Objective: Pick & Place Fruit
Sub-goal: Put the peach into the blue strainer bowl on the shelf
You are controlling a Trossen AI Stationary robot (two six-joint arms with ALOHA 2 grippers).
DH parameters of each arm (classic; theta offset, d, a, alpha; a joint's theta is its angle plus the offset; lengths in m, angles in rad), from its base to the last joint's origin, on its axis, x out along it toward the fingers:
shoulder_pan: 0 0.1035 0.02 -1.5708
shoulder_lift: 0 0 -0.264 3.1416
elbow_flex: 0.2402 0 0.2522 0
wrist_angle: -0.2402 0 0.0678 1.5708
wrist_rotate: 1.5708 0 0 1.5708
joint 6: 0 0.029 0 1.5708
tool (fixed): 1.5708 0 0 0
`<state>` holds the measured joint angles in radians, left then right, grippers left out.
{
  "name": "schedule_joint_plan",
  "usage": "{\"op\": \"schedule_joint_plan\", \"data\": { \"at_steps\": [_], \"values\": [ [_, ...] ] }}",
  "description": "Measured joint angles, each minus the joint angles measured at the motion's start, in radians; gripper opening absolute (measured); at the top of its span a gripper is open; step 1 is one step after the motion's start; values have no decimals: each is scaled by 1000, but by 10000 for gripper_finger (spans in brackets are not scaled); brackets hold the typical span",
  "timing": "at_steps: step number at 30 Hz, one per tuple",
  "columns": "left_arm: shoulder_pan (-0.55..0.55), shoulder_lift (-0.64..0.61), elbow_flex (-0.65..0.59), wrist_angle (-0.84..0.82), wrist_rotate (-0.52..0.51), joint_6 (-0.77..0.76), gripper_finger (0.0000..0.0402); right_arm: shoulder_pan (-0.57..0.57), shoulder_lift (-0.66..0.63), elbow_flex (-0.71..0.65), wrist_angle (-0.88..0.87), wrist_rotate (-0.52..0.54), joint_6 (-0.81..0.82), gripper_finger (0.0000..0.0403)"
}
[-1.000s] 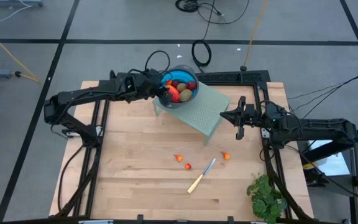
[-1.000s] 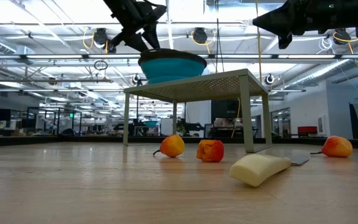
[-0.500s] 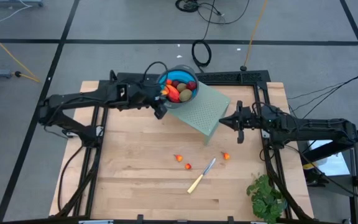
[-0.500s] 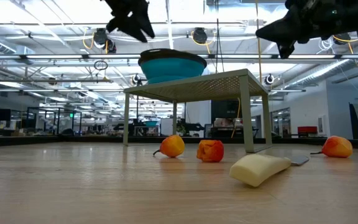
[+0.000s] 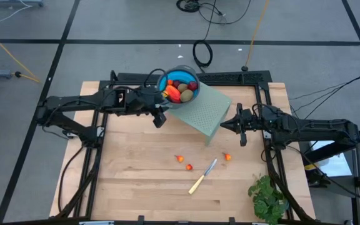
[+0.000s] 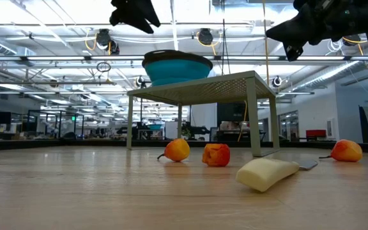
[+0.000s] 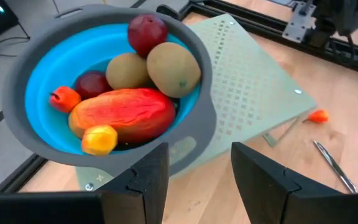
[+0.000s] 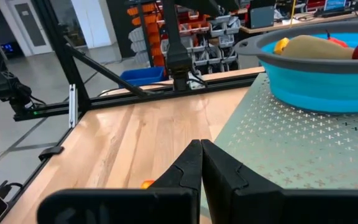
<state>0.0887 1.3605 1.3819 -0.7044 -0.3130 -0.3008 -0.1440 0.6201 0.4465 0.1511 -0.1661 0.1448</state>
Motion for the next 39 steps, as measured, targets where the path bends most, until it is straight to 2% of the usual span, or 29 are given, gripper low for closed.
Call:
{"op": "schedule_joint_plan", "data": {
  "at_steps": [16,26,31,39],
  "values": [
    [-11,-10,0,-33,-2,-15,175,2,0,0,-8,0,0,2],
    [-11,-59,-25,10,27,56,175,2,0,0,-31,0,0,2],
    [-4,-136,-135,110,105,89,175,2,0,0,-29,3,0,2],
    [-4,-315,-357,219,132,52,175,2,2,0,2,4,-4,2]
  ]
}}
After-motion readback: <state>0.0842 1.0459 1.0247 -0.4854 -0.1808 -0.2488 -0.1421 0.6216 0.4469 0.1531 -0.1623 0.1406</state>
